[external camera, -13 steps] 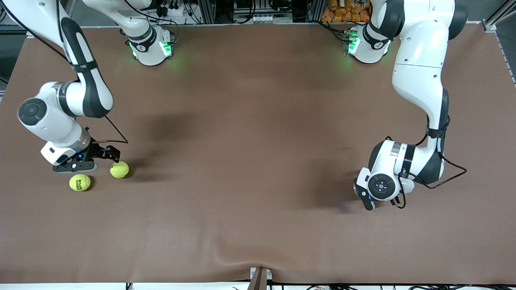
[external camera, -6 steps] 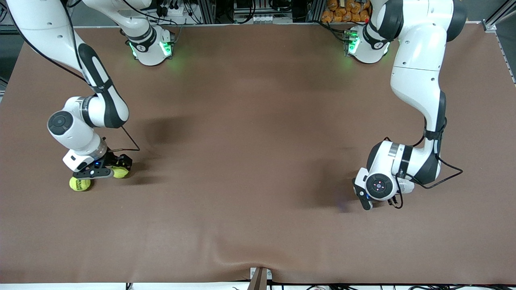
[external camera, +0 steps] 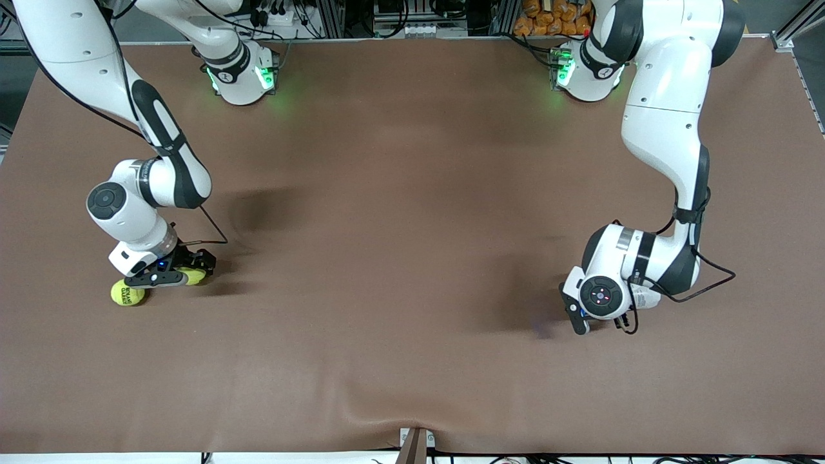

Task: Insert tennis ball vertically with right arm
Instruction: 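Grasp the can with the left gripper while the right gripper grasps a ball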

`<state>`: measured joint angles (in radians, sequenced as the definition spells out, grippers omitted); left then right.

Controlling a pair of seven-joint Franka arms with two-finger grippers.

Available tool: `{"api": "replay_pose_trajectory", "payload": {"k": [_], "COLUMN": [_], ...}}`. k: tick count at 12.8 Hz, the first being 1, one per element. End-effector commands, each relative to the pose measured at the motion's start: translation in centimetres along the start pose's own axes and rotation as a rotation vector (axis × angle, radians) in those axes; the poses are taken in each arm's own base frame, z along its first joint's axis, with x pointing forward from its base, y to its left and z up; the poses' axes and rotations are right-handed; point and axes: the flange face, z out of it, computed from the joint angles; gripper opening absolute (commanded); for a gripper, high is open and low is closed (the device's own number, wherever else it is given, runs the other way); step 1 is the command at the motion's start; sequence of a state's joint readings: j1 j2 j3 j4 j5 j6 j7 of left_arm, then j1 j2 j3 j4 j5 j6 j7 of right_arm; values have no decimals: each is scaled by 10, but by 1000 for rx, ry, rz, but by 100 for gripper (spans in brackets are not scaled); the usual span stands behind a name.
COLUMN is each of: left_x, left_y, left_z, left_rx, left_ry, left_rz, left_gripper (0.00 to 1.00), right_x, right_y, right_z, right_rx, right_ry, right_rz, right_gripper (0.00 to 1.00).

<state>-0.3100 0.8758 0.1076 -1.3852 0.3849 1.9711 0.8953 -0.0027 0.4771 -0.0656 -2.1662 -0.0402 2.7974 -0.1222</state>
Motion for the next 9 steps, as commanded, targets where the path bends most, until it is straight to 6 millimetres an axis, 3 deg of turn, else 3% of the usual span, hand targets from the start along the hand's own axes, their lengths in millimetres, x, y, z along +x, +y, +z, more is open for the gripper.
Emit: {"api": "replay_pose_trajectory", "payload": {"k": [1,2,3,5,7,9], "left_x": [6,7,9,15,19,25], "left_y": [2,3,4,8,13,20], "left_z": [-7,-8,-12,-28,-51,-69], "left_rx": [26,29,34,45,65,66], "left_ry": [-3,-3,-1,10,25,50], "left_rz": [25,27,29,37,43,54], "left_gripper": [68,68,68,68,68,68], "right_x": [-2,-3,-2,-2,-1,2], "right_y": [0,0,0,0,0,1], "right_z": [4,5,4,2,0,-10], "right_rx": [2,2,2,2,2,1], "right_ry": [23,21,24,26,27,40], "right_rz": [10,8,8,10,11,9], "right_gripper": [70,40,34,41,39,21]}}
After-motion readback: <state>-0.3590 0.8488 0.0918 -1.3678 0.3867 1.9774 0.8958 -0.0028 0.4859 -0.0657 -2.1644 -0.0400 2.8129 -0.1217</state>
